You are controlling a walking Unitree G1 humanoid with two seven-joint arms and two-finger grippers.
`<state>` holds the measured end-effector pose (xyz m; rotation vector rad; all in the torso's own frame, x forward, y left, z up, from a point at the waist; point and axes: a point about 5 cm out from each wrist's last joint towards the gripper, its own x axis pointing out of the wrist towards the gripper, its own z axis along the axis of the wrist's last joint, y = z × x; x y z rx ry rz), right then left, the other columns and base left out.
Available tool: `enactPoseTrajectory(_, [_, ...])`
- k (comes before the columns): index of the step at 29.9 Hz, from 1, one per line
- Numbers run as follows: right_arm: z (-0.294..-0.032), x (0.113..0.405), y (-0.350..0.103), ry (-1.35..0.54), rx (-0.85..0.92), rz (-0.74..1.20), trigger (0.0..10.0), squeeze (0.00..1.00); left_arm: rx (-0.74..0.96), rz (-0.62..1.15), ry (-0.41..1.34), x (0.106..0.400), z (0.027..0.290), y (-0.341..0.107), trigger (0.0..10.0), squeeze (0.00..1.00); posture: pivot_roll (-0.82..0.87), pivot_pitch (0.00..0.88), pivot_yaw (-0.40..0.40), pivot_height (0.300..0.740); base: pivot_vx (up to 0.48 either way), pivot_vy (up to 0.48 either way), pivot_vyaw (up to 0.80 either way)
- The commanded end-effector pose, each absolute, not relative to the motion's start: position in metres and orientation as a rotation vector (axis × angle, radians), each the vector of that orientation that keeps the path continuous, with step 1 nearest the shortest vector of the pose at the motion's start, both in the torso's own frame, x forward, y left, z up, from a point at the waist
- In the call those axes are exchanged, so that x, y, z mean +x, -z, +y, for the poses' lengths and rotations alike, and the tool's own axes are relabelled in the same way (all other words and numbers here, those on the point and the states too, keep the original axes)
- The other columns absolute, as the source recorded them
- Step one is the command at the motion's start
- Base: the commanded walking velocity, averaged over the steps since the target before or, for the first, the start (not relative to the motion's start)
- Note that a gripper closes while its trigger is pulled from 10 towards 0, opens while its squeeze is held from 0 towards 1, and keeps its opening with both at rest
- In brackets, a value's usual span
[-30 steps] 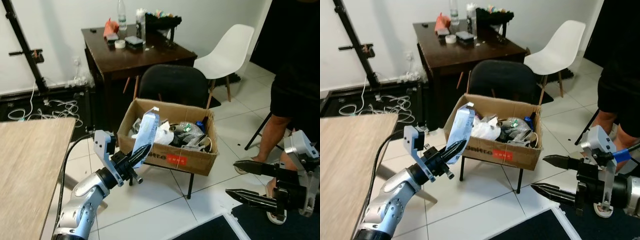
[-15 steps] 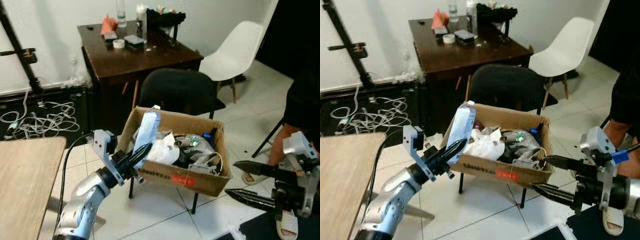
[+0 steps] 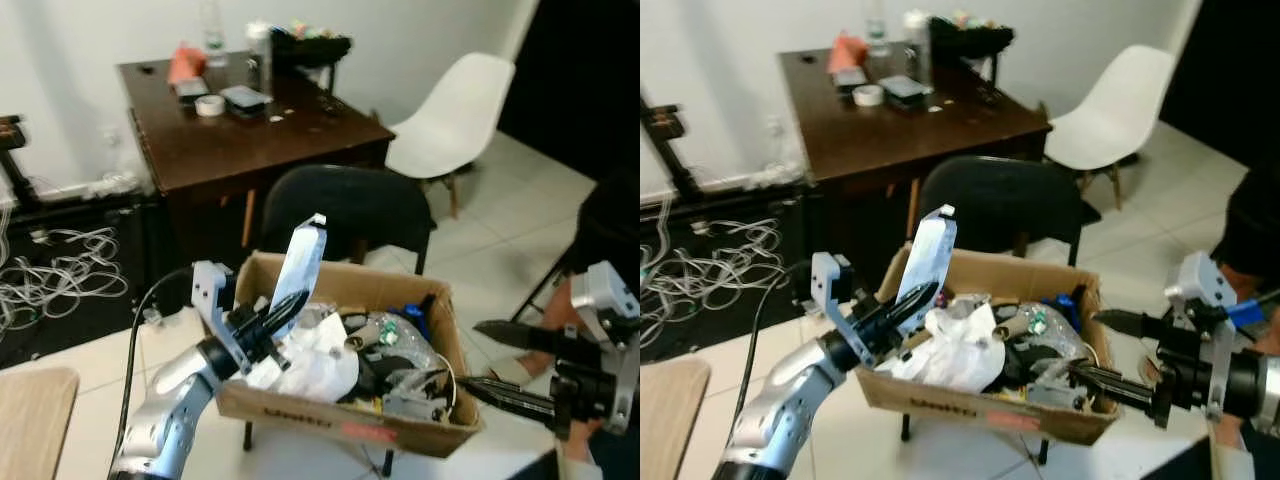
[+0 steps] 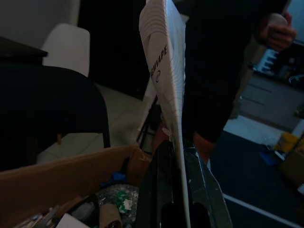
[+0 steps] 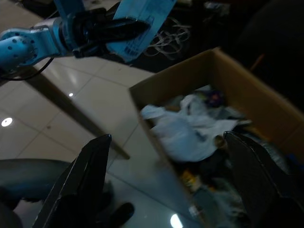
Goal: Picking trash to rubbish bin
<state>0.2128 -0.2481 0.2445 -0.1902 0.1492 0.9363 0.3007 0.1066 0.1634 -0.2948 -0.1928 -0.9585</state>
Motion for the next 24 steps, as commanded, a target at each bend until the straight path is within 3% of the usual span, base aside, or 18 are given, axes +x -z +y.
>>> enactPoseTrajectory(1, [-0.247,0.213,-0.241,-0.943,-0.189,0.168,10.0,0.00,-0.274,-0.156,1.001,0.295,0.099,-0.157,10.0,0.00,-0.21,0.163,0.048,0.740,0.000,0.000,0.00])
enactPoseTrajectory(16, [-0.248,0.214,-0.240,-0.927,-0.187,0.175,10.0,0.00,-0.214,-0.038,0.903,0.294,0.062,-0.125,10.0,0.00,-0.21,0.167,0.052,0.740,0.000,0.000,0.00])
enactPoseTrajectory(24, [-0.249,0.213,-0.240,-0.920,-0.183,0.178,10.0,0.00,-0.212,-0.042,0.688,0.315,0.070,-0.123,10.0,0.00,-0.21,0.173,0.053,0.740,0.000,0.000,0.00])
